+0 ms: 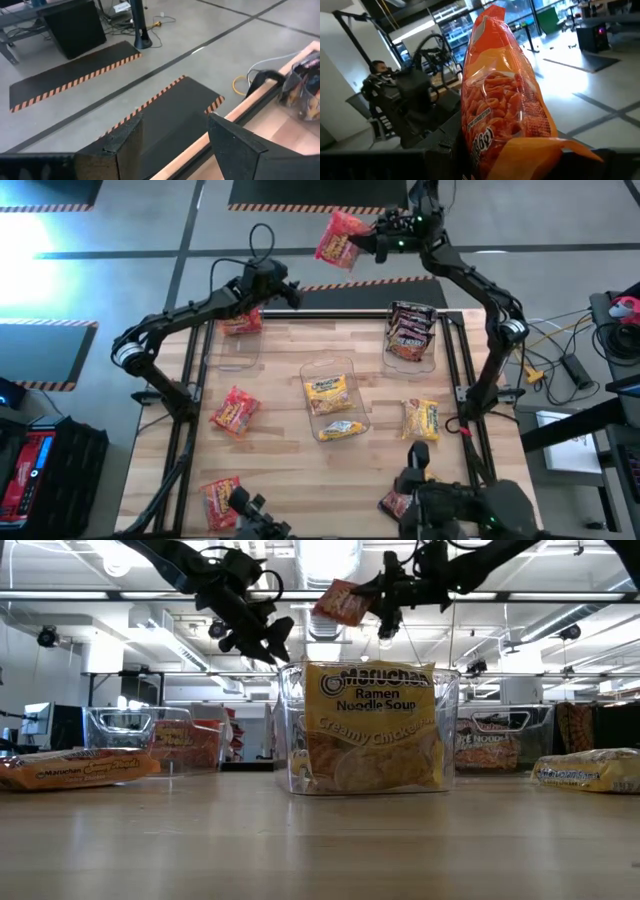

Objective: Sort Maruchan noodles
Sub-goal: Put the top right orange noodle pack into the top left transparent bin

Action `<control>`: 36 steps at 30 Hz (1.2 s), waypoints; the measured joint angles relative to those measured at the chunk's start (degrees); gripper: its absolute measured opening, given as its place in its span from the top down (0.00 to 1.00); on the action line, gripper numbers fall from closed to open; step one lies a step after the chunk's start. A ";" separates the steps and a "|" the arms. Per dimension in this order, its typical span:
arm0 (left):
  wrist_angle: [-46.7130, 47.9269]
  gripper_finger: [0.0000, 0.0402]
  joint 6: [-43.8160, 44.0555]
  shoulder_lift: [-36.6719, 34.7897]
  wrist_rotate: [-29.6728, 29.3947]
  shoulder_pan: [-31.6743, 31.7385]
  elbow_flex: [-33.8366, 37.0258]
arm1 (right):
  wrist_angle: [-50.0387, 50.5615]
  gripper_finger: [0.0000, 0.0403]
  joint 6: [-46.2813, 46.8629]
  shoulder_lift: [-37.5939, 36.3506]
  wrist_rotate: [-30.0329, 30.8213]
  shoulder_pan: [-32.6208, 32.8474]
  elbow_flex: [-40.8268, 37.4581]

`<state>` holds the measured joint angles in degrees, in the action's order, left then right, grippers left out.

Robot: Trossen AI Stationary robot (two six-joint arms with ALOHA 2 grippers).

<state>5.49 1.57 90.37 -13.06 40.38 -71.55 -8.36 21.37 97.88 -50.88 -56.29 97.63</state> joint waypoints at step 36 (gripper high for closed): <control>-9.49 0.50 -0.99 -4.15 26.46 -0.14 0.02 | 15.80 0.68 -22.32 4.55 -12.02 -0.75 2.37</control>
<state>-4.01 0.58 86.22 13.40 40.24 -71.53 7.44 -0.95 102.43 -62.90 -57.04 100.01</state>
